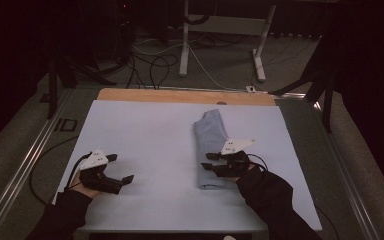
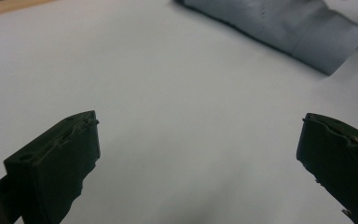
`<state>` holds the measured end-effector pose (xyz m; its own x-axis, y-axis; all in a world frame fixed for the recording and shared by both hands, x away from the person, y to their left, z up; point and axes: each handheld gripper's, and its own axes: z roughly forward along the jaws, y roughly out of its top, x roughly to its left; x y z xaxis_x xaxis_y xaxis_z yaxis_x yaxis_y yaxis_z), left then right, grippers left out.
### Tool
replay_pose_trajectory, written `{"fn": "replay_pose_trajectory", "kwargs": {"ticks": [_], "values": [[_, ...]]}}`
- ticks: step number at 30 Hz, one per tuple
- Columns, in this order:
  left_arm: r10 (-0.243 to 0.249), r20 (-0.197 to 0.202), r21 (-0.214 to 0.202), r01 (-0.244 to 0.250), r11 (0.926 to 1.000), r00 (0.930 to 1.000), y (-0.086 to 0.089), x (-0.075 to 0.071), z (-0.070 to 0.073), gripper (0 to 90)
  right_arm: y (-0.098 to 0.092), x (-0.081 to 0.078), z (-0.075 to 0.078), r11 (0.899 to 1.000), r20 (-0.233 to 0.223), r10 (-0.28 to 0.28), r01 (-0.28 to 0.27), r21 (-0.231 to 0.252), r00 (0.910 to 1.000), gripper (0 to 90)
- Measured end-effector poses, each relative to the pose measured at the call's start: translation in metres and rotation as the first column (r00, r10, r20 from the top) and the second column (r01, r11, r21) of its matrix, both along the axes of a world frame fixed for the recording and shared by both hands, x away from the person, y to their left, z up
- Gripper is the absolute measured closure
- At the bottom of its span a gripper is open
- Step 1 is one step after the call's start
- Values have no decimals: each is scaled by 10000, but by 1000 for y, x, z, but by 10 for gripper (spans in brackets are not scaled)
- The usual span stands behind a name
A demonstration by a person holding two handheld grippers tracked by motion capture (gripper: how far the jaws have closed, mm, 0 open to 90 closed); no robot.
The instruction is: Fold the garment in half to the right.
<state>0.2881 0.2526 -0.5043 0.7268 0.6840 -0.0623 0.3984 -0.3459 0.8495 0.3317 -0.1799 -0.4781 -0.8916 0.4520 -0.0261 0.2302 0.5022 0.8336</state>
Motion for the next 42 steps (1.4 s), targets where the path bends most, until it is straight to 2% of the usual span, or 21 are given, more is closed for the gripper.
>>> {"fn": "replay_pose_trajectory", "kwargs": {"ticks": [1,3,6,7,9,13,18,25,29,32,34,35,38,40,42], "values": [[77,-49,-40,-77,10000,10000,2,-2,-1,3,0,0,-1,10000,-151,85,-85,-33,9999,816],[156,-19,-45,-156,9999,9999,6,-4,-4,2,2,-1,-5,9987,-280,403,-411,-285,9988,896],[271,19,-89,-270,9996,9996,10,-7,-5,2,3,-1,-10,9957,-423,720,-743,-559,9965,899],[286,28,-95,-286,9995,9996,11,-8,-6,3,4,-1,-13,9958,-553,703,-733,-547,9960,899],[293,76,-63,-293,9996,9995,12,-9,-6,3,6,1,-21,9930,-651,710,-767,-900,9953,900],[302,84,-75,-301,9995,9995,12,-10,-7,3,8,2,-35,9896,-1178,709,-847,-1163,9905,900],[306,50,-135,-306,9994,9995,14,-9,-9,3,10,1,-46,9822,-1386,883,-1094,-1527,9864,900],[218,48,-122,-218,9997,9998,13,-10,-10,3,10,-4,-50,9840,-1738,1050,-1276,-1244,9792,900],[190,20,-120,-190,9997,9998,12,-10,-10,3,17,-10,-54,9777,-1888,1458,-1707,-1226,9711,900],[179,34,-155,-178,9997,9998,13,-10,-10,3,21,-13,-53,9732,-1752,1542,-1801,-1430,9724,900],[181,42,-154,-181,9997,9998,13,-11,-10,3,21,-13,-53,9740,-1814,1553,-1812,-1361,9711,900],[152,16,-215,-152,9997,9999,12,-11,-10,3,20,-15,-53,9735,-1927,1629,-1894,-1284,9676,900],[82,-37,-330,-83,9994,10000,12,-11,-11,3,19,-15,-54,9724,-1825,1706,-1954,-1273,9683,900],[-28,-38,-426,26,9991,10000,11,-11,-11,3,19,-14,-54,9739,-2005,1663,-1927,-1199,9655,900],[-154,55,-377,156,9992,9999,10,-12,-10,3,19,-14,-52,9733,-1932,1651,-1914,-1267,9672,900]]}}
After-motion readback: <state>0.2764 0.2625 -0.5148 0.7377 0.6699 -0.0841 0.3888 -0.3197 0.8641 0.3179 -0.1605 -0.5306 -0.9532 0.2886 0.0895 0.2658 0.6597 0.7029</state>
